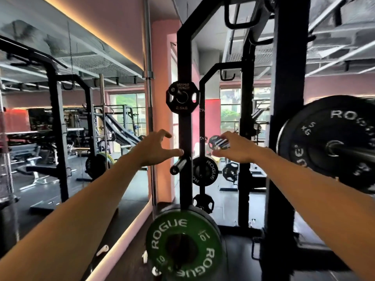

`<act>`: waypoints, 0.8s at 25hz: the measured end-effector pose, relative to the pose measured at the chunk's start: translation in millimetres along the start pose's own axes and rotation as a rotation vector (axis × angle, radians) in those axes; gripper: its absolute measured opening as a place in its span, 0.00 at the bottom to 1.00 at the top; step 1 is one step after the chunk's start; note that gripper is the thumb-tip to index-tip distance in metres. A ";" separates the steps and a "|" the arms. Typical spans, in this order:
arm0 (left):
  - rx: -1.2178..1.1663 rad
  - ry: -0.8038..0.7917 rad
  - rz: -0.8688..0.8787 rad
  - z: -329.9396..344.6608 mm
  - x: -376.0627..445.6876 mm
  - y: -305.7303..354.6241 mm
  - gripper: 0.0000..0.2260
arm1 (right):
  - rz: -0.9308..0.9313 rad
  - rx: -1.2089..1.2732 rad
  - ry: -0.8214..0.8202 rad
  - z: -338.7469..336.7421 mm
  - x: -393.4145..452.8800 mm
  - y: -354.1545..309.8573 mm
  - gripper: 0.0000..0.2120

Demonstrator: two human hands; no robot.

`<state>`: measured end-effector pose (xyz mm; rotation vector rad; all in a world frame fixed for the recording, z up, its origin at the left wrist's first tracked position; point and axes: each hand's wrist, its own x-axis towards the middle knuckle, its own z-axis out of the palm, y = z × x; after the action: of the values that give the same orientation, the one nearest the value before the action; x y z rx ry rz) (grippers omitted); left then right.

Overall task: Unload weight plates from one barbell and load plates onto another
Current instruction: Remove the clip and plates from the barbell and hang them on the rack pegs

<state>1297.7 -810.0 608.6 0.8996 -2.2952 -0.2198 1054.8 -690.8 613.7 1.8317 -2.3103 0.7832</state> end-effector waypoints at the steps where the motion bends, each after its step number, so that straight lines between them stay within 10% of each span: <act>1: -0.020 -0.004 -0.006 1.7 -12.3 9.9 0.34 | 0.012 -0.003 -0.007 -5.5 -16.8 2.7 0.38; 20: -0.174 -0.129 0.202 139.9 -22.1 325.2 0.33 | 0.328 -0.150 0.142 -195.1 -218.5 253.4 0.41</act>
<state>1043.7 -562.5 610.2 0.5765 -2.4220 -0.3920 832.6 -373.5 615.5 1.3120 -2.5291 0.7242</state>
